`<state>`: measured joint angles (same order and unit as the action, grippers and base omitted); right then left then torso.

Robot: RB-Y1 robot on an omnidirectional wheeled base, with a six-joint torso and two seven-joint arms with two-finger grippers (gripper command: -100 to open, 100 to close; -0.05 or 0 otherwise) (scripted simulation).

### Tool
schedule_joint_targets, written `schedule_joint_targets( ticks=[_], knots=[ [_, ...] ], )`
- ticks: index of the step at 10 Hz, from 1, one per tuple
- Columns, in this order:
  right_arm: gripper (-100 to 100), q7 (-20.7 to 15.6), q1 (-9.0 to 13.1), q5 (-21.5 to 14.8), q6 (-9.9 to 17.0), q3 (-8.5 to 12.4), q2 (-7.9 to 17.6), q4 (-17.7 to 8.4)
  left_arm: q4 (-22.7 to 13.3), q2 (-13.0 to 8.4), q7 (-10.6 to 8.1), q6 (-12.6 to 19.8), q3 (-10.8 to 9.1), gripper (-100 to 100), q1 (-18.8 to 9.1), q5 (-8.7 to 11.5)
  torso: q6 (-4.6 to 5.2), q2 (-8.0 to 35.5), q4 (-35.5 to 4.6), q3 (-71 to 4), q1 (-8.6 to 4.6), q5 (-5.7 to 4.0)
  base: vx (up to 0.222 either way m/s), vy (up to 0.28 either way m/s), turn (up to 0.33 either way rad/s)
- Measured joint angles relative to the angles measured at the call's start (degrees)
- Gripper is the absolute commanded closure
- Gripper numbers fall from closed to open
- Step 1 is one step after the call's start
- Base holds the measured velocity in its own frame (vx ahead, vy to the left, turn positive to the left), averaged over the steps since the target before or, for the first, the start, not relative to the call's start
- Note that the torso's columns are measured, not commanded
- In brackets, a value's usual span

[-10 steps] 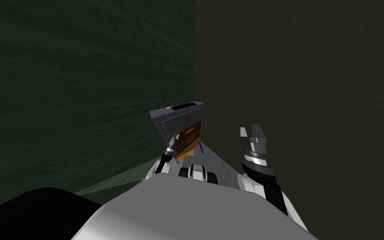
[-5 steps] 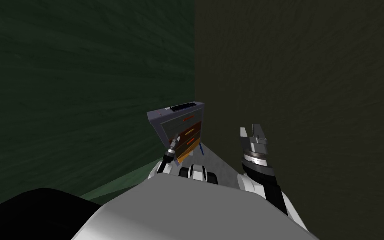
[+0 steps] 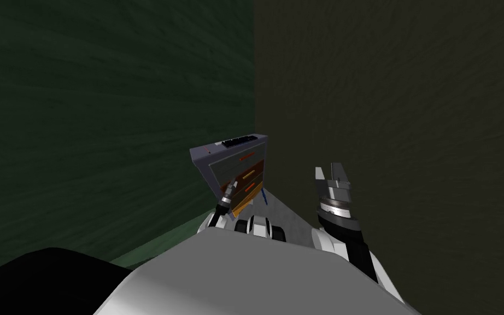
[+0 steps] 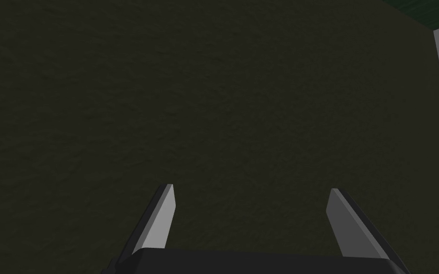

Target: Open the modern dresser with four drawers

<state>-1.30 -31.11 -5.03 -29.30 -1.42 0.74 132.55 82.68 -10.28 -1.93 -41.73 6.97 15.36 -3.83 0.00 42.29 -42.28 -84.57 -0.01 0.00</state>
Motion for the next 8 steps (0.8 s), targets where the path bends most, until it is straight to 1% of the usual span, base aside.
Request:
schedule_joint_targets(
  ticks=[2,3,4,6,8],
  knots=[
    [0,0.00,0.00,0.00,0.00,0.00,0.00,0.00,-4.01,0.69,-0.01,-1.09,0.33,-100,-1.44,0.12,0.01,-0.07,0.01,-0.04,0.01,0.00,0.064,0.040,-0.063],
    [0,0.00,0.00,0.00,0.00,0.00,0.00,0.00,-5.06,0.87,-0.06,-1.21,0.47,-100,-1.63,0.14,-0.01,0.02,0.00,0.01,0.02,0.00,0.039,0.047,-0.038],
    [0,0.00,0.00,0.00,0.00,0.00,0.00,0.00,-7.35,1.21,-0.06,-1.92,0.58,-100,-2.32,0.21,0.01,0.06,-0.02,0.04,0.03,0.01,0.066,0.054,-0.085],
    [0,0.00,0.00,0.00,0.00,0.00,0.00,0.00,-9.76,1.53,-0.31,-2.46,0.91,-100,-2.71,0.33,-0.01,-0.01,0.01,-0.01,-0.03,-0.01,0.056,0.033,-0.034],
    [0,0.00,0.00,0.00,0.00,0.00,0.00,0.00,-14.29,2.32,-0.32,-3.83,1.15,-100,-4.26,0.46,0.01,-0.01,0.00,0.00,0.01,0.00,0.062,0.047,-0.068]
  ],
)
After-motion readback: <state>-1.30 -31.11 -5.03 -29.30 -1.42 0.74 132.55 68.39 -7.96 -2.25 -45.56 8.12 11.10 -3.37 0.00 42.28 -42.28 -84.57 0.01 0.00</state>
